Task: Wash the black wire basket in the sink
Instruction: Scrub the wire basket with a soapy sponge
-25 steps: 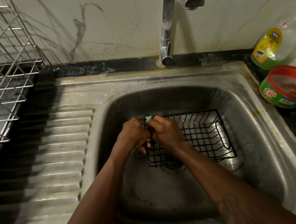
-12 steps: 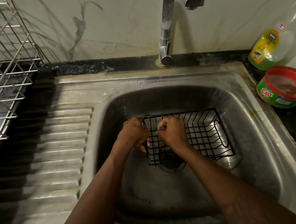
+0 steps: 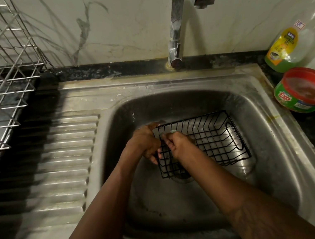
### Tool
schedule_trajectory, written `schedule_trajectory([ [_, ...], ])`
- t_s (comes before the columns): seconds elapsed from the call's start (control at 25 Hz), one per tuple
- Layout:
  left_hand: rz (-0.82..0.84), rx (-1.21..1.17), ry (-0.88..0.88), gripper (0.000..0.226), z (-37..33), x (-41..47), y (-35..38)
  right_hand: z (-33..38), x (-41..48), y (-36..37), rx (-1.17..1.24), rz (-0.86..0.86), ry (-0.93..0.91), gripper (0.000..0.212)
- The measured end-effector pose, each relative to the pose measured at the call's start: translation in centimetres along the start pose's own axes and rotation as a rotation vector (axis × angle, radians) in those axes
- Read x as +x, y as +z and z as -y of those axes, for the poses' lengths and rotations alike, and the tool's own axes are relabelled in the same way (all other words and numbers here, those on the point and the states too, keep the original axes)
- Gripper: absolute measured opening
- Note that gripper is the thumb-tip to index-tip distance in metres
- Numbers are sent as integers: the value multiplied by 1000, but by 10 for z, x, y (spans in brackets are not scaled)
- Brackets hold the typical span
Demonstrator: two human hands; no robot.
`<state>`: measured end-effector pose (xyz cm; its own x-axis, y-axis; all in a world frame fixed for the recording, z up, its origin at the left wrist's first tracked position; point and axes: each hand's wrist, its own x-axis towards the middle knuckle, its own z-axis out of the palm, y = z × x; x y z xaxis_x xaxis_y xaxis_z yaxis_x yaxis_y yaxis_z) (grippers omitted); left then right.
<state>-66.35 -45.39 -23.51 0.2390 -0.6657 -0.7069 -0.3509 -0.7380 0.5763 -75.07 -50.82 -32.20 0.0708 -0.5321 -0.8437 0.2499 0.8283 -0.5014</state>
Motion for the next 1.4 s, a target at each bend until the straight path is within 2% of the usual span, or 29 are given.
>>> schedule_trajectory([
  [0.08,-10,-9,3,90,1,1,0,4,-5,4,165,34,-7,14],
  [0.16,-6,-19,16,87,1,0,0,6,-17,7,216,9,-44,13],
  [0.24,7,-29,25,83,-1,-3,-1,5,-16,3,146,-66,-88,12],
  [0.32,12,-36,24,79,-2,-6,-1,1,-14,-1,55,-71,-51,16],
  [0.4,17,-48,23,77,-3,-6,0,-2,-8,-3,3,-186,-47,6],
  [0.52,29,-37,12,82,-1,-3,0,5,-13,1,70,-191,-22,6],
  [0.64,32,-4,-4,70,2,2,-3,11,-11,1,184,-149,-129,7],
  [0.8,37,8,10,73,3,3,-2,-1,2,-2,70,-261,-121,9],
  [0.92,63,10,-12,54,4,8,-1,5,8,-14,-13,-378,-137,15],
  [0.96,61,6,-22,52,5,8,-1,11,7,-23,-17,-402,-192,15],
  [1.0,59,-3,-19,57,5,8,-1,20,6,-25,23,-357,-215,11],
  [1.08,53,-1,12,82,6,7,-2,38,19,-28,92,-56,-201,28],
  [1.12,50,3,21,90,5,6,-3,42,23,-28,175,-28,-205,29],
  [1.16,47,4,19,92,5,6,-3,43,18,-27,259,-71,-229,20],
  [1.24,43,4,12,92,5,7,-2,37,9,-22,225,-251,-280,6],
  [1.32,41,9,4,89,8,11,-1,24,13,-20,70,-344,-250,6],
  [1.4,45,18,-9,84,9,14,-1,20,16,-26,38,-337,-172,8],
])
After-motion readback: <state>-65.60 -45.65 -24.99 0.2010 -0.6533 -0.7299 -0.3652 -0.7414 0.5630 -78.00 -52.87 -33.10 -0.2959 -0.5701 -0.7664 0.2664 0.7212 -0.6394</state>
